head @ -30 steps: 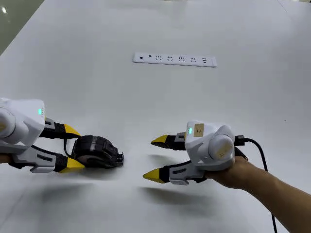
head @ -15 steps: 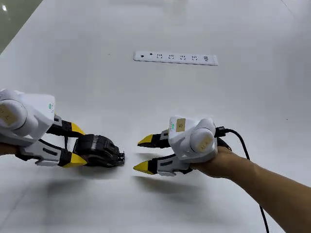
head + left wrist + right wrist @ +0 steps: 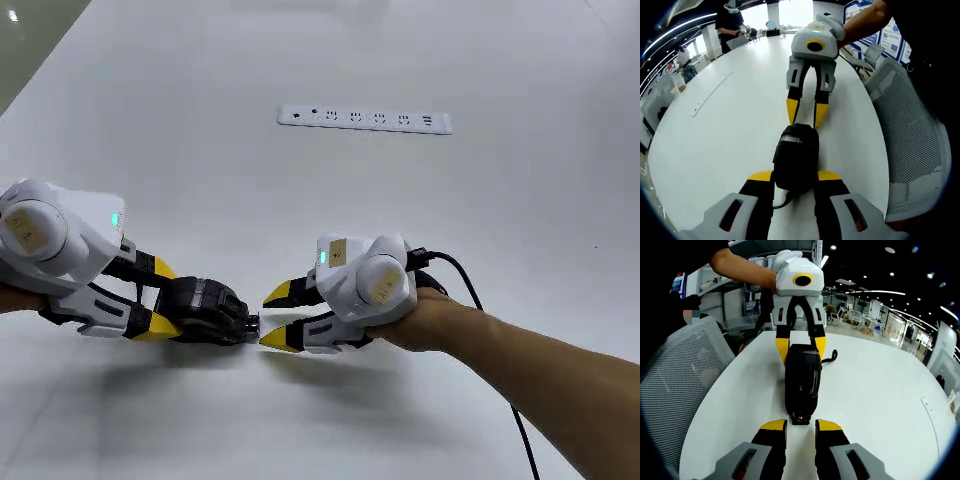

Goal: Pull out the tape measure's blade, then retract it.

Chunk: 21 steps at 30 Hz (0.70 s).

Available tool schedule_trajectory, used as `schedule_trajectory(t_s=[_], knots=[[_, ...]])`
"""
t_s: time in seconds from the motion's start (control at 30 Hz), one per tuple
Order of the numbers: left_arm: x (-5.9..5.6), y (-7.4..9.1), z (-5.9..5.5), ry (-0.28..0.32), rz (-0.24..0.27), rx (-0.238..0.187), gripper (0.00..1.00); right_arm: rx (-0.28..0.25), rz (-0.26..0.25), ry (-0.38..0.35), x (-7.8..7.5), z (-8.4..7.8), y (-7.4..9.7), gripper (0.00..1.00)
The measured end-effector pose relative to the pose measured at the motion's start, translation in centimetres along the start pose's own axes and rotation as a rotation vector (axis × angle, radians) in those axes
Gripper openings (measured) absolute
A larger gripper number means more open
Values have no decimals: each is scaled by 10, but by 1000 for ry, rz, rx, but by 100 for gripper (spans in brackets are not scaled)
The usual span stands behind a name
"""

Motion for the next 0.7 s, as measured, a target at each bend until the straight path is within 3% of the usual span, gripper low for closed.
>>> schedule_trajectory(t_s=[0.47,0.7], knots=[[1,0,-1,4,0,-11,23,19,34,25,-4,5,-13,13],[2,0,-2,12,-2,-17,23,16,34,-12,-4,3,-13,12]])
Point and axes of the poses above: the centre of the closed fingertips' face, and the gripper's own axes: y roughly backward along the fingers, x roughly to its left, z roughly out of its top, the point moved 9 cm from there along y, roughly backward along the fingers, and after that the axes turned 6 degrees about y, right-handed, at the moved point
